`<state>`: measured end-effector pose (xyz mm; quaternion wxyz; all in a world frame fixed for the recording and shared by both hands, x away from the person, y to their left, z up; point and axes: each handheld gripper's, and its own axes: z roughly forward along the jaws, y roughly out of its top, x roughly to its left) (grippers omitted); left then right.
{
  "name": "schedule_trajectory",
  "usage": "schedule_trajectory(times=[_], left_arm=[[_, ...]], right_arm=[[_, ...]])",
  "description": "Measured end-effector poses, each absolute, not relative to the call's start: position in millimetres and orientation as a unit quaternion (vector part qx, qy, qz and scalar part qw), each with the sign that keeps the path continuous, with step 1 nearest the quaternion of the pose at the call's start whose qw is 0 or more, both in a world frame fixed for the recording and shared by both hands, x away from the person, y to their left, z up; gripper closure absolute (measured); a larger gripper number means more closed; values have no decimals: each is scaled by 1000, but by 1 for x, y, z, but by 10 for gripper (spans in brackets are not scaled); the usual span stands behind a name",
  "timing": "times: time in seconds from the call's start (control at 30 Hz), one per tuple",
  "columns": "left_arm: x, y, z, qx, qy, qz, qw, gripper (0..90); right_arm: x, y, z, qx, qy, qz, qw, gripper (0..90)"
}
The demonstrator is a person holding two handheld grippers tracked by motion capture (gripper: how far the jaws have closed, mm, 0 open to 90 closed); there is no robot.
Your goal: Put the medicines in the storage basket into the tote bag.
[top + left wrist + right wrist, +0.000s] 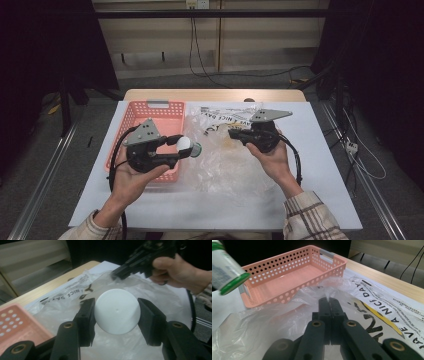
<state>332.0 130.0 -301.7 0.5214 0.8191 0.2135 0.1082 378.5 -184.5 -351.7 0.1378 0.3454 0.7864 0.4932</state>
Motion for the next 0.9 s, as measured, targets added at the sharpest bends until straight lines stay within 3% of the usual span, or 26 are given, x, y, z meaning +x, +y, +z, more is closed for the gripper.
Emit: schedule_trajectory(times=[0.43,0.73,0.9], left_arm=[[318,83,-297,828,175,80,527,512],[340,34,-324,847,184,41,497,512],[349,14,-341,864,185,48,465,511]], right_arm=[[380,-184,-354,348,787,491,136,900],[381,-184,-355,347,789,489,133,900],[380,-186,-355,348,787,492,134,900]])
